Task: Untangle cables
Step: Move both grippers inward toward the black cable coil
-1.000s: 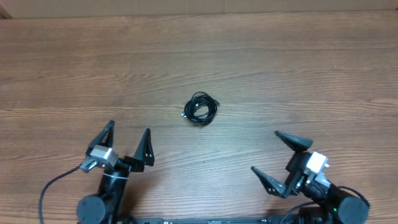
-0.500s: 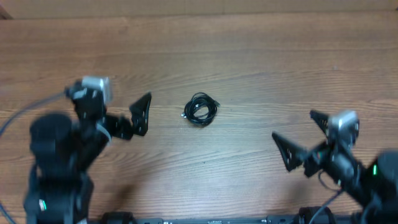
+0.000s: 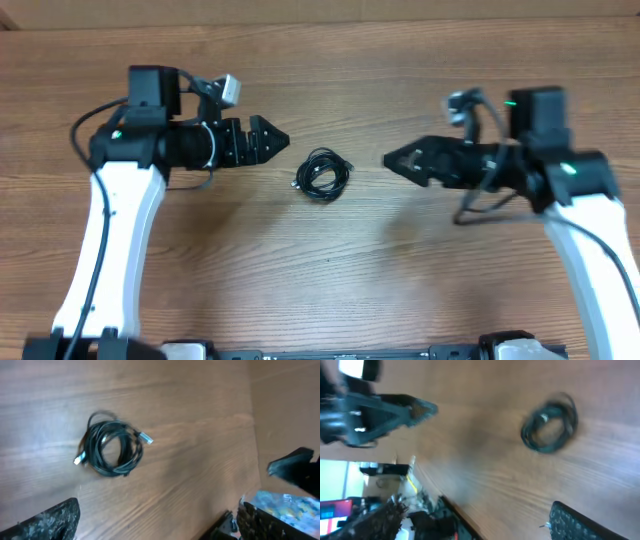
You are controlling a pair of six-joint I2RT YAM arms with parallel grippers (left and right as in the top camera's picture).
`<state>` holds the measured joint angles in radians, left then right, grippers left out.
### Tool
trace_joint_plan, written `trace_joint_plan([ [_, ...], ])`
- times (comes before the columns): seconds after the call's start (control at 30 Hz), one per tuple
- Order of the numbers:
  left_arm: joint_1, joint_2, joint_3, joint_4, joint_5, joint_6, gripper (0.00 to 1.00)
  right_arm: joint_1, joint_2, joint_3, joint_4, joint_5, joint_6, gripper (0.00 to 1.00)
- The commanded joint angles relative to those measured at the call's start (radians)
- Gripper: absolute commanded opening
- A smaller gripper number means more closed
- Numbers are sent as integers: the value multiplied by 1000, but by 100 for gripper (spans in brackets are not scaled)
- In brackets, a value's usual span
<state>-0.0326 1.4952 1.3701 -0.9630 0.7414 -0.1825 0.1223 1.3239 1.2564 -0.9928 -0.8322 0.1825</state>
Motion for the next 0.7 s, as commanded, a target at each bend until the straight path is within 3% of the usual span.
trace_joint_plan([
  [0.0,-43,98,18,-4,-42,-57,100,92,138,16,8,180,132,88],
  [0.2,-121,286,18,7,-43,-200,100,171,313,16,101,181,193,89],
  [0.27,-159,368,18,14,-80,-228,82,184,340,16,113,188,196,89],
  [0.37,-200,455,18,23,-102,-260,80,186,343,16,109,188,196,89],
  [0.53,-235,558,18,74,-105,-263,66,186,343,16,97,188,195,89],
  [0.63,-237,579,18,77,-148,-313,52,186,343,16,94,188,196,89],
  [0.67,-237,579,18,78,-158,-312,42,186,343,16,93,188,196,89],
])
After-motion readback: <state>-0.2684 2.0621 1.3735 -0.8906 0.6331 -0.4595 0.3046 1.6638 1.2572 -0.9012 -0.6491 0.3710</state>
